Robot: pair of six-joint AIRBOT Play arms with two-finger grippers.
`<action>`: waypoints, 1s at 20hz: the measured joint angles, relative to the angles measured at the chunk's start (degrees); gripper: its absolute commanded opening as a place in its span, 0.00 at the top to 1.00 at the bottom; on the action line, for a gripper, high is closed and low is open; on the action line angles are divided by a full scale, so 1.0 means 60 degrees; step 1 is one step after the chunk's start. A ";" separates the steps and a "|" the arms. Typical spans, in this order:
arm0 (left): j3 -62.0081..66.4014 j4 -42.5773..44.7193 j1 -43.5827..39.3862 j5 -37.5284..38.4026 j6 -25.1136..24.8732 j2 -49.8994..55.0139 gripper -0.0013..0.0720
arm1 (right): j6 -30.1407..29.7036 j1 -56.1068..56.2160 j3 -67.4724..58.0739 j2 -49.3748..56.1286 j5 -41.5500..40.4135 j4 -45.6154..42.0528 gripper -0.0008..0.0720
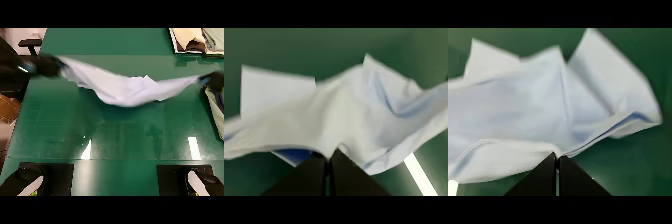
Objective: Fold the shirts.
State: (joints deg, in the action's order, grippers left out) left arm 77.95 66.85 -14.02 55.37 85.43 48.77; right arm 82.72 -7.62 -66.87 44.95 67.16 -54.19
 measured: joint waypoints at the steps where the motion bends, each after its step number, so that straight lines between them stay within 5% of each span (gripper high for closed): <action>1: 0.0925 0.0331 0.0004 0.0000 0.0033 -0.0178 0.96 | -0.0095 -0.0310 -0.0827 -0.0076 0.0080 0.0007 0.96; 7: 0.5242 0.1450 0.0004 0.0062 0.0412 -0.0565 0.96 | -0.0525 -0.2051 -0.5774 0.0295 0.1377 0.0011 0.96; 12: 0.6659 0.2055 0.0000 0.0324 0.0769 -0.0605 0.96 | -0.0572 -0.2954 -0.8575 0.0922 0.2240 0.0029 0.96; 20: 0.3971 0.4240 -0.0007 0.2189 0.1632 0.0652 0.95 | -0.0291 -0.2936 -0.6805 0.1974 0.3013 -0.0219 0.97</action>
State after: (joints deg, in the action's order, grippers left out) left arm 101.78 92.29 -14.06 68.51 95.22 52.69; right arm 80.97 -25.23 -107.70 56.80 85.23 -55.51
